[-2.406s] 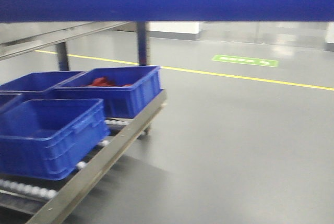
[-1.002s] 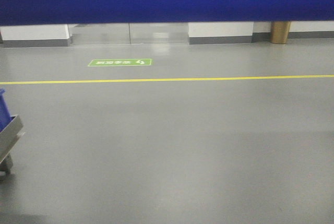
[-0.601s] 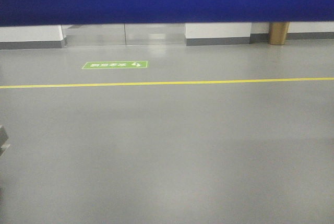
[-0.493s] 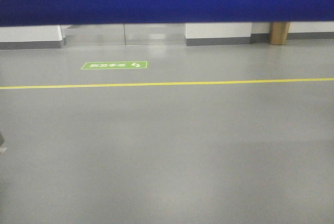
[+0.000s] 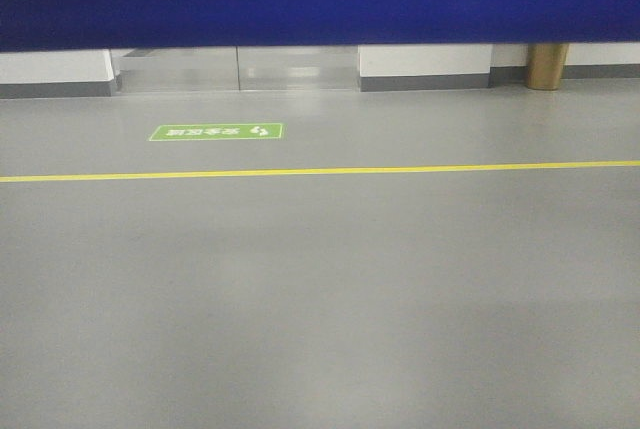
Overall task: Move blue bin to conveyor side
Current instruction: 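Drive across the floor carrying the bin in both grippers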
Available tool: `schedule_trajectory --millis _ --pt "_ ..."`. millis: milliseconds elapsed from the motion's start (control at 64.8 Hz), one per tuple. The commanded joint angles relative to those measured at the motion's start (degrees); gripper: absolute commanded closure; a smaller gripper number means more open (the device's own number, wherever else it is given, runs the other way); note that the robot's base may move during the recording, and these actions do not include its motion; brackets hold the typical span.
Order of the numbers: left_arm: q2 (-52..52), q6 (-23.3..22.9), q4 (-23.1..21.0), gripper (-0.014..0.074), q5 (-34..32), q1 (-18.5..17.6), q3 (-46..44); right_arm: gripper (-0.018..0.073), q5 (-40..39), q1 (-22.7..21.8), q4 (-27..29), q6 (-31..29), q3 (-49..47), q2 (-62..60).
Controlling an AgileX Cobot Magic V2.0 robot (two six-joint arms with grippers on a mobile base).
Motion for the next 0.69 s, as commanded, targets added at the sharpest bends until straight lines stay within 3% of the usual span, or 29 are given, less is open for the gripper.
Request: schedule_trajectory --millis 0,679 --pt "-0.6 0.8 2.8 0.0614 -5.4 0.1 -0.8 0.0637 -5.3 -0.4 -4.5 -1.1 -0.6 -1.2" --pt "-0.6 0.8 2.8 0.0614 -10.1 0.1 -0.8 0.0637 -5.5 -0.4 -4.5 -1.1 -0.6 -1.2"
